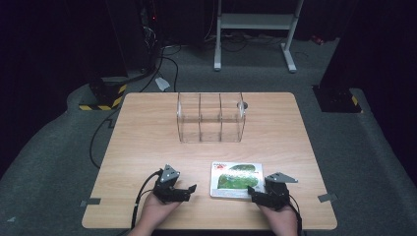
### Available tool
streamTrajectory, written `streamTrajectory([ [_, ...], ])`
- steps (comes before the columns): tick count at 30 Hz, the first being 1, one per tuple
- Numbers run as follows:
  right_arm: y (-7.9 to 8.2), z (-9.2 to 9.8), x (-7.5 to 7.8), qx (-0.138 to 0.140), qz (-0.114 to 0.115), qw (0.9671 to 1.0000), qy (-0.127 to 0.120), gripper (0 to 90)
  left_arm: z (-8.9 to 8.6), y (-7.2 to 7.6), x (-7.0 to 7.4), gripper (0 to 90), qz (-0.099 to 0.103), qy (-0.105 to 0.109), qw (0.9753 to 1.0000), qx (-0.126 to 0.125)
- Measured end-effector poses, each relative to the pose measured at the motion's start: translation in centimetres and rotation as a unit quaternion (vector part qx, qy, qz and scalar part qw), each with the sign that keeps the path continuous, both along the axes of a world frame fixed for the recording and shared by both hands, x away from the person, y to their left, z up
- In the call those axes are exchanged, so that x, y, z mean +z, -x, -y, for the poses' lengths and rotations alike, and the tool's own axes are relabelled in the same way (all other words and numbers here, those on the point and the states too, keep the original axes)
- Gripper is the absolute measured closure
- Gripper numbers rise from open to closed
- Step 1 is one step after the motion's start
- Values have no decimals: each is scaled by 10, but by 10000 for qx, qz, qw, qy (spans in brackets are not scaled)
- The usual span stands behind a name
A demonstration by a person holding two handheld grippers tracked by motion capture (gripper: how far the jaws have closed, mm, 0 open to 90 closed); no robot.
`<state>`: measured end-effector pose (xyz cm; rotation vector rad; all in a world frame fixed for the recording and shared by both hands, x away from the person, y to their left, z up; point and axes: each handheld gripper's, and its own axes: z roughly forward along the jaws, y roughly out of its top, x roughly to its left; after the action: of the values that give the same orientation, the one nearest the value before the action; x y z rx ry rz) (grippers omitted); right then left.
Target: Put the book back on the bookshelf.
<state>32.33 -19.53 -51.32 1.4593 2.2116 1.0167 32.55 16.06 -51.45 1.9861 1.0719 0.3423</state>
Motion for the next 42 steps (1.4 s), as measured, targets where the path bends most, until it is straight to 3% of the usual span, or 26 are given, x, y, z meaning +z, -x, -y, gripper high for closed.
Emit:
streamTrajectory([
  [7, 0, -8, -1, -17, -45, 10000, -28, 219, 11, 2, -3, 160, -91, 12, 9998, -170],
  [10, 1, -12, -1, 55, -55, 10000, -41, 219, 11, 1, -4, 169, -212, 90, 9996, -186],
  [17, 4, -28, -2, 267, -88, 9996, -87, 219, 11, 2, -5, 173, -241, 97, 9993, -260],
  [20, 5, -36, -2, 345, -84, 9993, -87, 217, 11, 3, -4, 175, -349, 332, 9985, -270],
  [26, 9, -41, -1, 485, -157, 9987, -64, 229, 17, 7, -7, 178, -388, 218, 9982, -411],
  [31, 16, -34, -3, 500, -275, 9979, -292, 251, 26, 11, -9, 178, -441, 220, 9972, -556],
  [35, 17, -40, -2, 505, -204, 9983, -199, 246, 31, 12, -9, 180, -437, 220, 9967, -654],
  [42, 12, -57, -3, 590, -198, 9978, -213, 248, 19, 9, -9, 162, -406, 126, 9983, -411],
])
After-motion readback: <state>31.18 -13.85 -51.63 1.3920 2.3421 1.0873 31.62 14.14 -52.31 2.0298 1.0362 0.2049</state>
